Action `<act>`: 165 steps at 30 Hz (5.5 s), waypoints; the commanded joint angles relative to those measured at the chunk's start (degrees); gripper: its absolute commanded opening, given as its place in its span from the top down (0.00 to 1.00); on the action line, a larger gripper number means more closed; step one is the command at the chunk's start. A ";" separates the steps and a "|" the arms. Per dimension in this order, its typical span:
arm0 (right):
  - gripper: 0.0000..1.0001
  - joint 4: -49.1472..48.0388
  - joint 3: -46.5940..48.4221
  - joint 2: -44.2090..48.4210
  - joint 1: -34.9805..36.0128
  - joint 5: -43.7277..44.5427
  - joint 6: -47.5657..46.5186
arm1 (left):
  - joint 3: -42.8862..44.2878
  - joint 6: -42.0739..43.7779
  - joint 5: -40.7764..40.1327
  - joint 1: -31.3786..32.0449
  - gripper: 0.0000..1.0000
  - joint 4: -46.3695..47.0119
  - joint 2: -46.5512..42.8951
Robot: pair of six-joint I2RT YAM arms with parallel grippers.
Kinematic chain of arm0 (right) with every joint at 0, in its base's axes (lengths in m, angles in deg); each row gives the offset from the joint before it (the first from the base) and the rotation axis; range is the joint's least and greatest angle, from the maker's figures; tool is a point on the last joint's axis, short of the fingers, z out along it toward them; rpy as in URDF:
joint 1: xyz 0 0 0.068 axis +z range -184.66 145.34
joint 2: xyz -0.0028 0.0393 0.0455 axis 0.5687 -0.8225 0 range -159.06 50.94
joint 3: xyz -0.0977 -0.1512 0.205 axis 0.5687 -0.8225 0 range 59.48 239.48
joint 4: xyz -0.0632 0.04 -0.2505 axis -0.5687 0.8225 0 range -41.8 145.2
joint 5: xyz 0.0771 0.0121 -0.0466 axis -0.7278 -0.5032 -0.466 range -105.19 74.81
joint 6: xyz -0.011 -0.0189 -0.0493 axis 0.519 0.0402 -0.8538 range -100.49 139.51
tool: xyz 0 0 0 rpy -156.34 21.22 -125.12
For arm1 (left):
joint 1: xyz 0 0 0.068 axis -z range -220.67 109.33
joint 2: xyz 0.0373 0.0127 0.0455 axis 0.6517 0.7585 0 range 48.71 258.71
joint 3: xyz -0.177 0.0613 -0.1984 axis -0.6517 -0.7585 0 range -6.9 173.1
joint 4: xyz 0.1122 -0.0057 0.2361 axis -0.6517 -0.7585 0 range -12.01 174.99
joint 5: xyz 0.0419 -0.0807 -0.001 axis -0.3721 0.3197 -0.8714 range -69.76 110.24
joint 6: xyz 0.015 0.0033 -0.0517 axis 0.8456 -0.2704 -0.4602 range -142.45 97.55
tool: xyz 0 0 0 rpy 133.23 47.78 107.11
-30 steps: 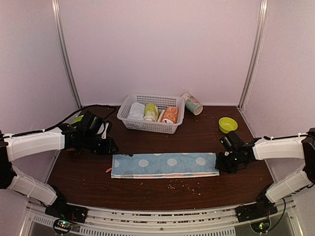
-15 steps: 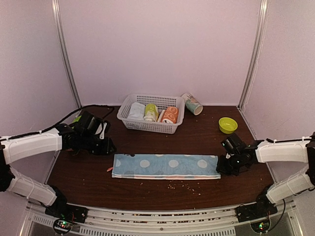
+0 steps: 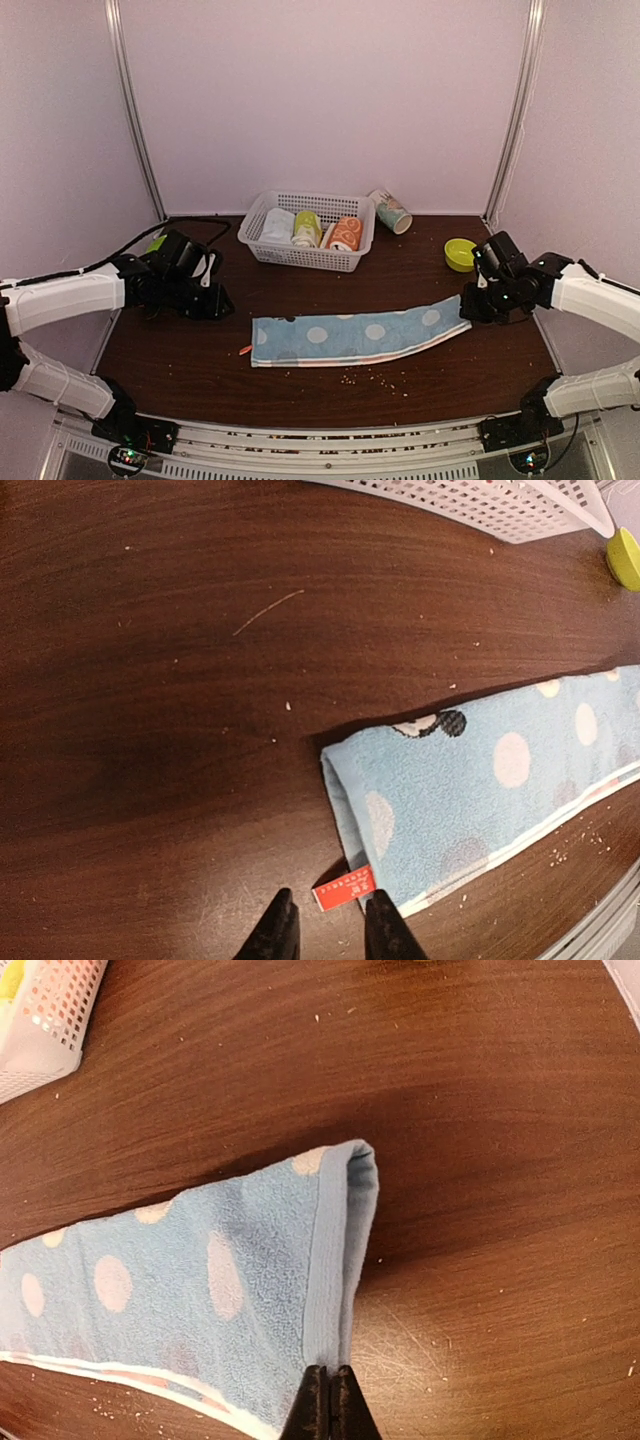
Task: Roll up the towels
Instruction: Pick up the towel from the center of the board, then fold the towel at the center of the board, then pick up the towel from the center of the board.
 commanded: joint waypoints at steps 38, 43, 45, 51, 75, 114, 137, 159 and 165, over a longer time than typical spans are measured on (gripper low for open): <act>1.00 -23.23 31.44 -37.95 30.42 -9.71 1.78 | -6.94 -2.21 1.67 0.52 0.76 3.67 -0.78; 1.00 -23.86 33.02 -41.56 31.17 -10.67 2.04 | -7.51 -2.19 2.00 0.57 0.76 4.07 -0.69; 1.00 -23.98 33.60 -42.76 31.40 -11.11 2.04 | -7.72 -2.23 2.10 0.58 0.76 4.20 -0.60; 1.00 -23.70 35.67 -43.88 31.97 -11.52 2.22 | -8.03 -2.21 2.15 0.53 0.76 4.22 -0.92; 1.00 -21.15 45.69 -52.77 34.91 -13.55 1.93 | -9.58 -2.74 2.04 0.52 0.76 4.37 -1.85; 0.51 -31.66 17.54 -32.67 25.39 -15.02 5.11 | -1.05 -2.95 3.40 7.77 0.45 4.08 6.05; 0.53 -37.17 7.47 -26.47 23.30 -16.63 6.35 | 11.47 -2.93 -1.77 7.65 0.61 -0.32 22.67; 0.48 -37.80 5.54 -25.92 22.59 -16.36 6.96 | 12.04 -3.12 -1.50 7.62 1.00 -0.95 19.27; 0.47 -38.09 4.57 -26.50 22.56 -15.64 7.86 | 13.66 -2.47 -4.27 7.62 1.00 -4.93 16.15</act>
